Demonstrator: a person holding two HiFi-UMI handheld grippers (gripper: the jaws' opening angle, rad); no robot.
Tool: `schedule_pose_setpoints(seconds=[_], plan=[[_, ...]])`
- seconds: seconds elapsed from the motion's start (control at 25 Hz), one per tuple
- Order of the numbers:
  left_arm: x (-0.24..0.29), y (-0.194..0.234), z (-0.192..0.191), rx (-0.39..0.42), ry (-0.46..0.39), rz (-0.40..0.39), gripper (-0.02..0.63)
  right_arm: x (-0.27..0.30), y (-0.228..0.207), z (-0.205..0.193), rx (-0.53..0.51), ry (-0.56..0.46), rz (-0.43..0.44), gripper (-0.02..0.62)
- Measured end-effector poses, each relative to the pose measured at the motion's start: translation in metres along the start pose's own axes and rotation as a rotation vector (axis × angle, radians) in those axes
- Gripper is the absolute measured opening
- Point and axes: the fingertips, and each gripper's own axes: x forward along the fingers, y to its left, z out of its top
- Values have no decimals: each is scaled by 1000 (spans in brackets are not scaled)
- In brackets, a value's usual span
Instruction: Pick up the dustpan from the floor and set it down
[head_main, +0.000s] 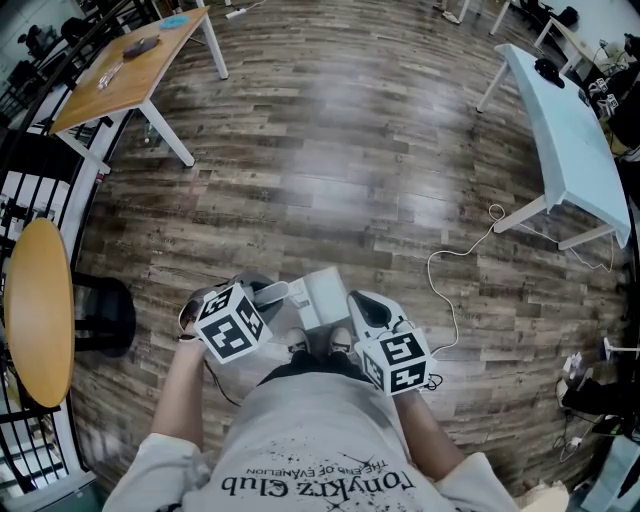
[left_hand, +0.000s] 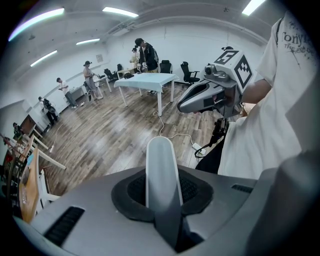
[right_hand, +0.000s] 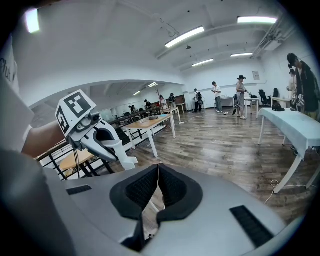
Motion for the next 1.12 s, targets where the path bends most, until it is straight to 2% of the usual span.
schedule_pose_setpoints(seconds=[1.12], plan=[[8,13,2,21,5,34,87,8,2,-5,21,15,1,25]])
